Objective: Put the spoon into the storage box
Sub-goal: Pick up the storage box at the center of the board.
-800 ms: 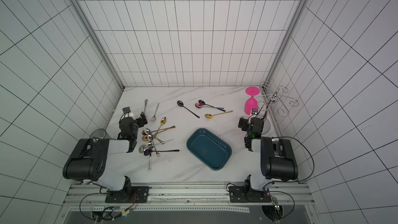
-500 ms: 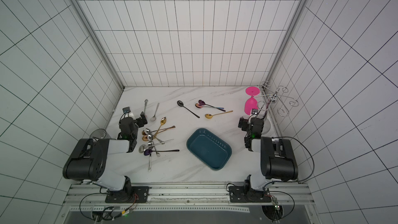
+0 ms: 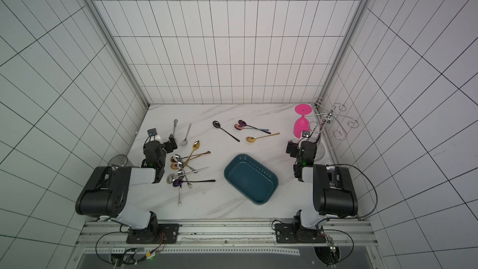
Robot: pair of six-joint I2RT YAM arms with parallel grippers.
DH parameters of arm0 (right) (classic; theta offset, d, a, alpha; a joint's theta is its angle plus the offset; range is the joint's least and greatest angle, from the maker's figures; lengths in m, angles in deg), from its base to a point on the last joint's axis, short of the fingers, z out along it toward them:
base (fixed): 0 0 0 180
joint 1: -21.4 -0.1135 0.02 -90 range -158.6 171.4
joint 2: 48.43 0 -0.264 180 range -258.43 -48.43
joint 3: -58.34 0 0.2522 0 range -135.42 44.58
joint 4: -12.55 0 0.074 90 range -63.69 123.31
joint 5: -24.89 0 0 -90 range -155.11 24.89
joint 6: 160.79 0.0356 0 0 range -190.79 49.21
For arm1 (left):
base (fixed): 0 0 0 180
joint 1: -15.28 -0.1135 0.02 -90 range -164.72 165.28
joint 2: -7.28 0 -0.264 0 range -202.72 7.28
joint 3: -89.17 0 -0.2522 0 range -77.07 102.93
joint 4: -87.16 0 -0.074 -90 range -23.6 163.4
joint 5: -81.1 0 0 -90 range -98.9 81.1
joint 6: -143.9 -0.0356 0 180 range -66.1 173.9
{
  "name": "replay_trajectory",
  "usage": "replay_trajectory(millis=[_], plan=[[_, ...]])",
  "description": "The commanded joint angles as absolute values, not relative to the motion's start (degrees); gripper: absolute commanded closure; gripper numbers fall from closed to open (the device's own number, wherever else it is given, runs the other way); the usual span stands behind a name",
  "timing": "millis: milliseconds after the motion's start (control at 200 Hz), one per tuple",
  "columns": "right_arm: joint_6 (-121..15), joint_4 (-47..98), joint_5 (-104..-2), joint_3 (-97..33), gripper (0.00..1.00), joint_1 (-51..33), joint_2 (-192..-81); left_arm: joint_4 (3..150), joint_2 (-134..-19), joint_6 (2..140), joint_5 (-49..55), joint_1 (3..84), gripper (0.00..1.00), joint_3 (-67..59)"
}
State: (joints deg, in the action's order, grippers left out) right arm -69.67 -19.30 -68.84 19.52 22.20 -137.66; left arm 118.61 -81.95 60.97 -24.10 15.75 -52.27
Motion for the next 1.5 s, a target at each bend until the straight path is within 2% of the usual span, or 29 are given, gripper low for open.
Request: replay_trajectory(millis=[0,75,220,345,470,640,690,780,850,1324,1499], plan=[[-69.1,-20.5,-68.6,20.0,0.01,22.2,-136.7,119.8,-82.3,60.7,-24.7,16.0,0.01,-51.8],[-69.0,-20.4,-68.6,19.9,0.01,22.3,-136.7,120.5,-81.7,59.9,-25.7,16.2,0.01,-51.4],[-67.1,-19.0,-74.5,20.8,0.01,22.0,-132.9,108.5,-76.7,58.2,-25.9,17.8,0.01,-46.4],[-66.2,-2.7,-76.0,16.4,0.01,21.9,-125.7,96.3,-71.4,58.3,-26.1,18.8,0.01,-40.6],[-60.4,5.5,-74.8,14.3,0.01,22.0,-119.5,78.0,-66.6,60.0,-21.7,19.9,0.02,-32.6],[-40.6,31.4,-71.6,3.8,0.01,22.2,-112.6,62.7,-61.4,63.6,-14.6,21.0,0.02,-26.6],[-40.7,34.8,-66.5,1.7,0.01,22.2,-111.9,62.3,-60.1,63.6,-11.0,20.4,0.02,-26.9],[-39.3,38.5,-59.3,0.1,0.01,22.1,-110.5,65.0,-58.1,66.3,1.6,15.4,0.02,-29.9],[-37.3,38.5,-57.3,1.5,0.01,21.4,-108.9,67.2,-57.3,66.0,1.9,14.1,0.01,-32.3],[-41.7,39.4,-63.0,5.8,0.01,13.0,-107.7,69.3,-56.5,65.8,4.0,12.6,0.01,-33.4],[-46.6,33.4,-69.5,11.2,0.01,10.9,-108.7,68.7,-56.9,65.9,3.6,12.4,0.01,-32.8]])
